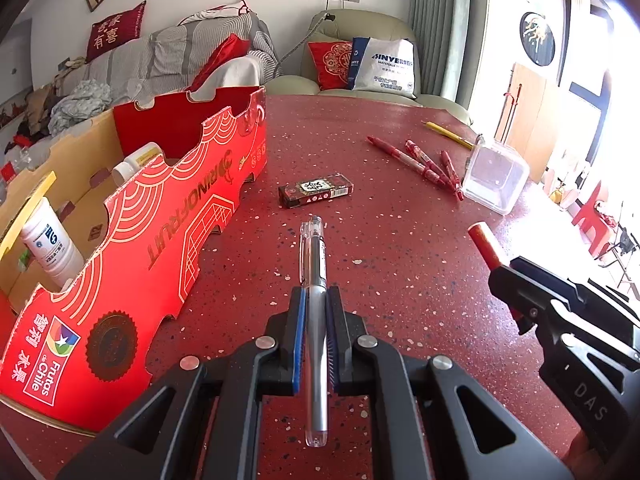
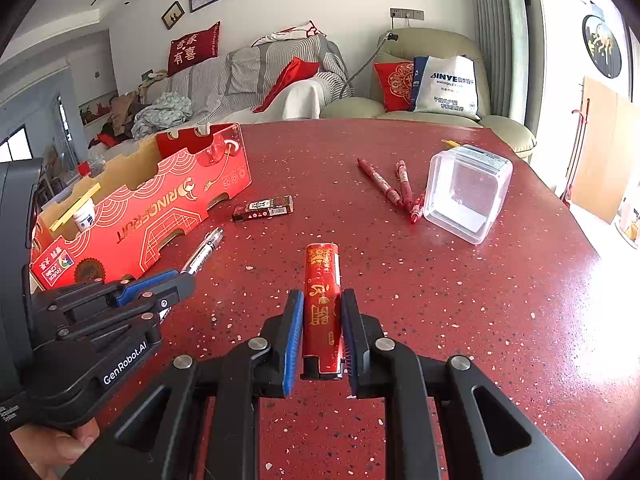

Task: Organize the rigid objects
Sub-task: 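Carry the pen and lighter over the cardboard box and open both tools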

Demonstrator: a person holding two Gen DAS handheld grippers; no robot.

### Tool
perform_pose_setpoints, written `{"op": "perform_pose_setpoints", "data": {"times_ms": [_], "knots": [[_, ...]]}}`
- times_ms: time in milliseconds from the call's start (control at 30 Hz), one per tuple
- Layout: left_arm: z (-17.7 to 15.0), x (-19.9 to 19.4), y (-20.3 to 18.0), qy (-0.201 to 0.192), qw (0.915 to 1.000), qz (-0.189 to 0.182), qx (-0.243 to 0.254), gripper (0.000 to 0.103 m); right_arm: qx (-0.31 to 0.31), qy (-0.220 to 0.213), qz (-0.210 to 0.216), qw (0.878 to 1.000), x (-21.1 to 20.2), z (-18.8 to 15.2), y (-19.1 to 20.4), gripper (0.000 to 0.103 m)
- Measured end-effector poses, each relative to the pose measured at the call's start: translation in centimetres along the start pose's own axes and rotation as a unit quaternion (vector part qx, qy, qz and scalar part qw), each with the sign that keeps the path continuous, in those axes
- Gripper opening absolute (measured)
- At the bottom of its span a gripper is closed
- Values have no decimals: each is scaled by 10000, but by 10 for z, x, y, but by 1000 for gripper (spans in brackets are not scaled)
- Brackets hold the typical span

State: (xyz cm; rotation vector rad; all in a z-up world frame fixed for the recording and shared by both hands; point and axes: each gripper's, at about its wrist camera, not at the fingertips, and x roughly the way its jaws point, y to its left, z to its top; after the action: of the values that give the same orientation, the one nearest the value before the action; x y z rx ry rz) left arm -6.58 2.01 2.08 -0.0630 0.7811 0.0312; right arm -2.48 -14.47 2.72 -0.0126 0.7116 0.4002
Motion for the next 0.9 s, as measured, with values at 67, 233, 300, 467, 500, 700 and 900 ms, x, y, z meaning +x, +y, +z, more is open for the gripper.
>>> {"op": "perform_pose_setpoints", "data": {"times_ms": [67, 233, 300, 467, 500, 700, 900], "knots": [[1, -4, 0, -44, 10000, 75, 19, 10, 0, -26, 13, 10000, -3, 3, 2, 20], [15, -29, 8, -281, 9994, -39, -221, 10, -66, -227, 181, 9996, -12, 18, 16, 20], [22, -39, 11, -402, 9990, 11, -197, 10, -129, -271, 254, 9992, -12, 26, 25, 20], [36, -56, 24, -529, 9980, 236, -239, 10, -234, -374, 420, 9981, -15, 43, 44, 20], [38, -57, 28, -529, 9978, 269, -297, 10, -247, -400, 466, 9978, -16, 47, 49, 20], [48, -74, 58, -614, 9955, 434, -571, 10, -340, -499, 696, 9957, -24, 60, 69, 20], [55, -80, 85, -597, 9936, 598, -755, 10, -501, -564, 886, 9932, -27, 77, 91, 20]]}}
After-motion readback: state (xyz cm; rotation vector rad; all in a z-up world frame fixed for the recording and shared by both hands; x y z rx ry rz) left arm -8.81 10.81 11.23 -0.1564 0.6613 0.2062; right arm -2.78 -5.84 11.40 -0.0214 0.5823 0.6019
